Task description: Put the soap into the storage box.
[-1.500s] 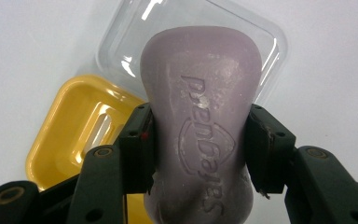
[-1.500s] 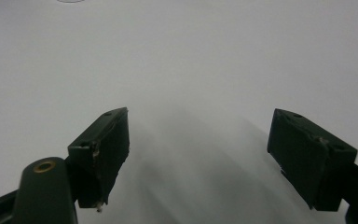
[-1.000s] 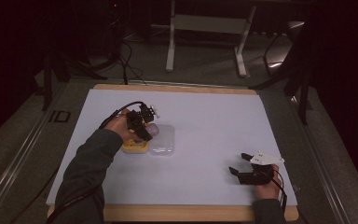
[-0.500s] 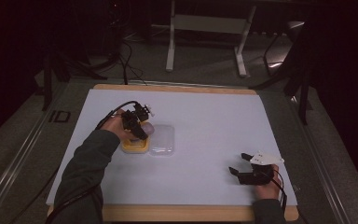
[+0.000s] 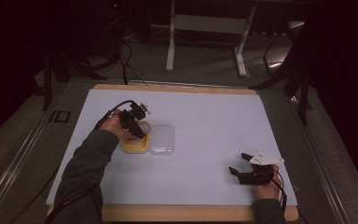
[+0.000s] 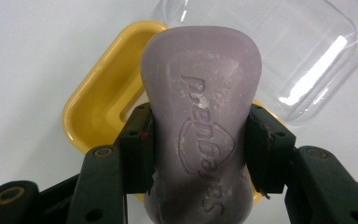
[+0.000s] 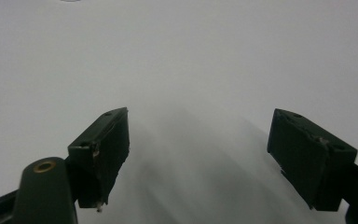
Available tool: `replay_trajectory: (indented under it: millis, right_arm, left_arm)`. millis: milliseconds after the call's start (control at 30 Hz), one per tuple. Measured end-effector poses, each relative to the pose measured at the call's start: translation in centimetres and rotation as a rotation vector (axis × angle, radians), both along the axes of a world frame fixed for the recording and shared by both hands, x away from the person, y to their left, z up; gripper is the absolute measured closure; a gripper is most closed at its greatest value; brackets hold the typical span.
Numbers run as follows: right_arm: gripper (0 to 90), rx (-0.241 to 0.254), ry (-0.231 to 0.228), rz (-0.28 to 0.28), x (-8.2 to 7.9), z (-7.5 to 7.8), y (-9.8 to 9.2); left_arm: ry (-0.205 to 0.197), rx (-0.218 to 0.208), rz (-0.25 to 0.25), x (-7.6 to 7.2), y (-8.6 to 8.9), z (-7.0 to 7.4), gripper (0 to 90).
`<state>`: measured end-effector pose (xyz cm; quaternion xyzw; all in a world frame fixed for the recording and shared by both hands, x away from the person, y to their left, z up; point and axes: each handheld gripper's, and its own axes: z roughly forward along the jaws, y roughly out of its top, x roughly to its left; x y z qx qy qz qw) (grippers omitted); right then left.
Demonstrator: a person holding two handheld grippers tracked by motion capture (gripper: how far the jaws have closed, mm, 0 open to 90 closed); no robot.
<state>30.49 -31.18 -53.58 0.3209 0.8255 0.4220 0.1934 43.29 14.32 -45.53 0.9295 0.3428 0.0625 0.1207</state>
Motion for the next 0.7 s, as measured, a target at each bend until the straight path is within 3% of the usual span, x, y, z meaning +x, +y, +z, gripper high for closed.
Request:
replay_trajectory:
  millis: [700]
  right_arm:
    - [20.4, -0.003, 0.000, 0.001, 0.0, 0.0, 0.0]
  left_arm:
    - [0.041, -0.017, 0.104, 0.8, 0.7, -1.3, 49.8]
